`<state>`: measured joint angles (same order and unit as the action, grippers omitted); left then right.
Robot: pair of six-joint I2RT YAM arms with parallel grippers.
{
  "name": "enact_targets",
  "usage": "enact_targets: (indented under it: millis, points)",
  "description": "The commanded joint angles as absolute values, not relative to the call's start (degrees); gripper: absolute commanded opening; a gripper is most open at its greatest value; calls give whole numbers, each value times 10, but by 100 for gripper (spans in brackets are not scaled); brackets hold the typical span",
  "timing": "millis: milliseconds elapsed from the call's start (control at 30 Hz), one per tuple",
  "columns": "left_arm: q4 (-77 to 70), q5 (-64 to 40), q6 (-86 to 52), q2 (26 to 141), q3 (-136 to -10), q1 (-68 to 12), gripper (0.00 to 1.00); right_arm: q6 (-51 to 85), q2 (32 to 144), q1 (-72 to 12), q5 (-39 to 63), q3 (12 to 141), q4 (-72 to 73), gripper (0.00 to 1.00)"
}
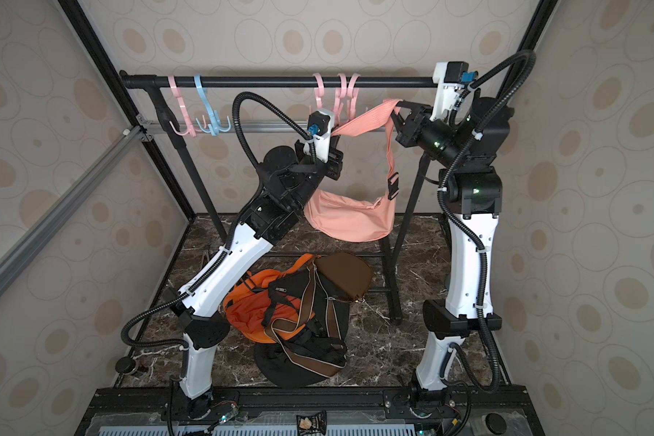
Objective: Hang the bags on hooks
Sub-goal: Hang the bag on the hook.
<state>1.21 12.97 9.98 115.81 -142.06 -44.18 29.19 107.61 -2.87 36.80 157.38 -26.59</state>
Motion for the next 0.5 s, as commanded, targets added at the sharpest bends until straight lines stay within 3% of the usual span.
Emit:
enact_targets:
  millis: [0, 233, 467]
  points:
    - [-14, 248, 116, 1136, -1460, -416, 0, 341, 1071, 15, 284, 1618, -137, 0]
    - [-22, 286, 116, 1132, -1498, -415, 0, 351, 1061, 15, 318, 1596, -98, 0]
    - [-114, 361, 225, 1156, -1466, -415, 0, 354, 1108, 15, 330, 1621, -99, 0]
